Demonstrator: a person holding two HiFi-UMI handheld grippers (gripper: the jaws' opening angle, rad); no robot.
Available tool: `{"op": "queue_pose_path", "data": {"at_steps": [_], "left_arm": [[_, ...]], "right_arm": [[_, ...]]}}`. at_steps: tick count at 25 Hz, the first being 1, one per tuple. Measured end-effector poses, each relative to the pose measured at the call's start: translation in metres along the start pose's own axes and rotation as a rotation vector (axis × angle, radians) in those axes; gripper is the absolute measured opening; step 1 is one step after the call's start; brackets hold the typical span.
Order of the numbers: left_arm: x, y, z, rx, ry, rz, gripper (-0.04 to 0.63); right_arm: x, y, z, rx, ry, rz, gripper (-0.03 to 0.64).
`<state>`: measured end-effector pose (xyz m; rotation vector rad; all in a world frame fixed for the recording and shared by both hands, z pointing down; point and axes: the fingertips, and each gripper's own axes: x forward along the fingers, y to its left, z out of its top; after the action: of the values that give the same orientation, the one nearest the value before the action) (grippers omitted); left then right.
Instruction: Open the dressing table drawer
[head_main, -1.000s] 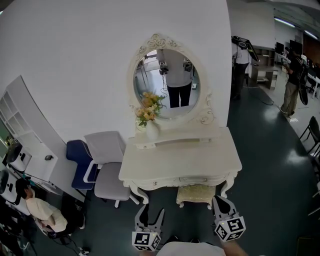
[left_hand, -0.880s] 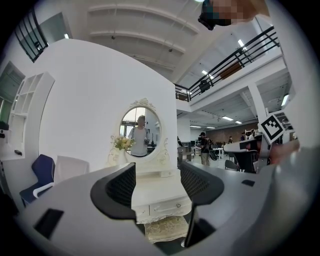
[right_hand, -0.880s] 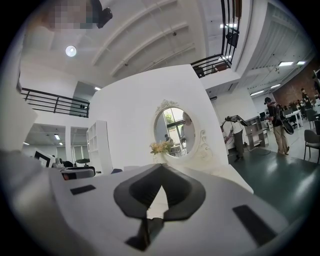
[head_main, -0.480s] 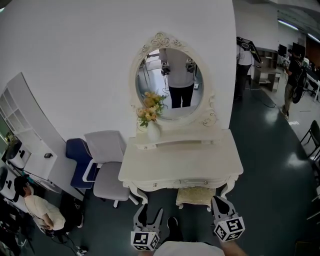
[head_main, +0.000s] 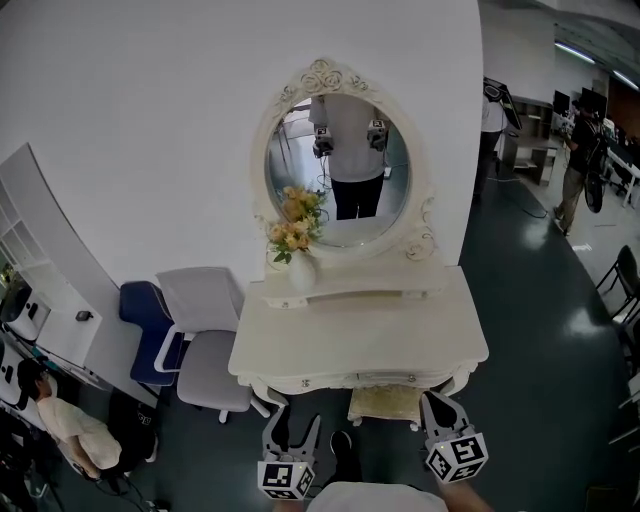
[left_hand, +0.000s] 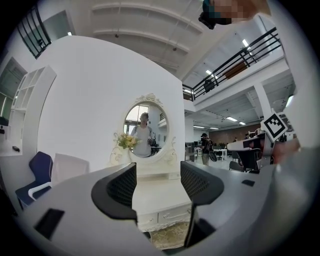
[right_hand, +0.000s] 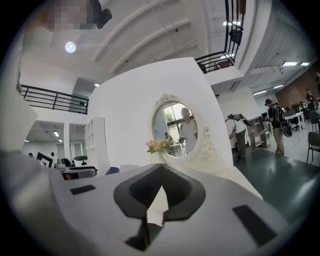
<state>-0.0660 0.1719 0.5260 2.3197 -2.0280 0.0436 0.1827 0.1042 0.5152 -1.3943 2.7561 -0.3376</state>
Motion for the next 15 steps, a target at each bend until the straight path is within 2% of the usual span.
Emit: {"op": "queue_pose_path", "data": {"at_steps": [15], "left_arm": [[0.107, 0.095, 0.008, 0.000, 0.025, -0.016, 0.272]], "right_arm": [[0.130, -0.008, 0.009, 0.011, 0.023, -0.043, 0.009]]}}
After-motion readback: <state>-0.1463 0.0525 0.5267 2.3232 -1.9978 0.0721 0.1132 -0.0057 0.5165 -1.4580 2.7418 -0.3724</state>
